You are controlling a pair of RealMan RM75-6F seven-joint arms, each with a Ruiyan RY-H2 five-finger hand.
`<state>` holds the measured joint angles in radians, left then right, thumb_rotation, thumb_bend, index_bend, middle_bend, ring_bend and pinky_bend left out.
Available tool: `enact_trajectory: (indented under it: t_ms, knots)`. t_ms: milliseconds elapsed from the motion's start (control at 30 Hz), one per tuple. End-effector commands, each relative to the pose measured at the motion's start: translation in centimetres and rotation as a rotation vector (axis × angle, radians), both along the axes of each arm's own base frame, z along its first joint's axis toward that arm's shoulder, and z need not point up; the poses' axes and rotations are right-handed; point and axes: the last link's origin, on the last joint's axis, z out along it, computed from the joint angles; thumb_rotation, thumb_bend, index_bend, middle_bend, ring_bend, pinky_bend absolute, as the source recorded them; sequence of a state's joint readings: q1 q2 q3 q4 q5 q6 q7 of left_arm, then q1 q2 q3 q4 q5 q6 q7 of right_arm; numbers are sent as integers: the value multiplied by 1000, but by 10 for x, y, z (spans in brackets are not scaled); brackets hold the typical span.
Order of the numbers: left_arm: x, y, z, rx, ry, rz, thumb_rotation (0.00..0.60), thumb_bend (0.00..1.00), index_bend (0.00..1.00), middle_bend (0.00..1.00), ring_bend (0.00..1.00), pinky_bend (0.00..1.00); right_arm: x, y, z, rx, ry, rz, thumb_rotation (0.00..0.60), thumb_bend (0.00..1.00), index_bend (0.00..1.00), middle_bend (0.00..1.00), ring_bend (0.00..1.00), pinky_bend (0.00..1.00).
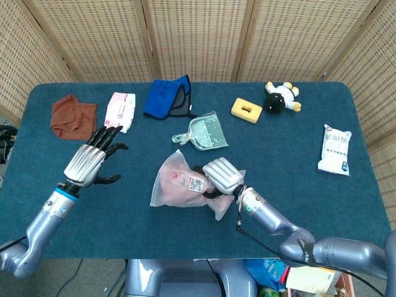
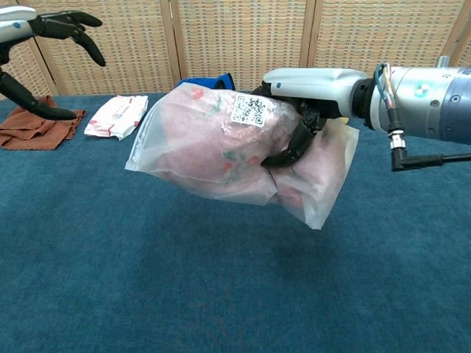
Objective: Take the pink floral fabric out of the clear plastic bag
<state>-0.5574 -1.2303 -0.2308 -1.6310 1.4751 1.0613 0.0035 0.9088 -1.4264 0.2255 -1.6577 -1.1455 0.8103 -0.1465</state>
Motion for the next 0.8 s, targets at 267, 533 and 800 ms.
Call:
enact_trajectory:
  t_ms: [267, 533, 800]
  knots:
    - [37, 15, -17, -116, -55, 49, 600, 209, 360, 0, 0, 0, 19, -14, -13, -3, -53, -58, 600, 1000, 491, 564, 616, 709]
    - [45, 17, -20, -131, -46, 63, 600, 208, 368, 0, 0, 0, 26, -15, -13, 6, -78, -70, 600, 1000, 496, 566, 618, 709]
    - [48, 18, -29, -165, -62, 101, 600, 209, 369, 0, 0, 0, 27, -15, -11, 4, -85, -64, 600, 1000, 497, 569, 620, 709]
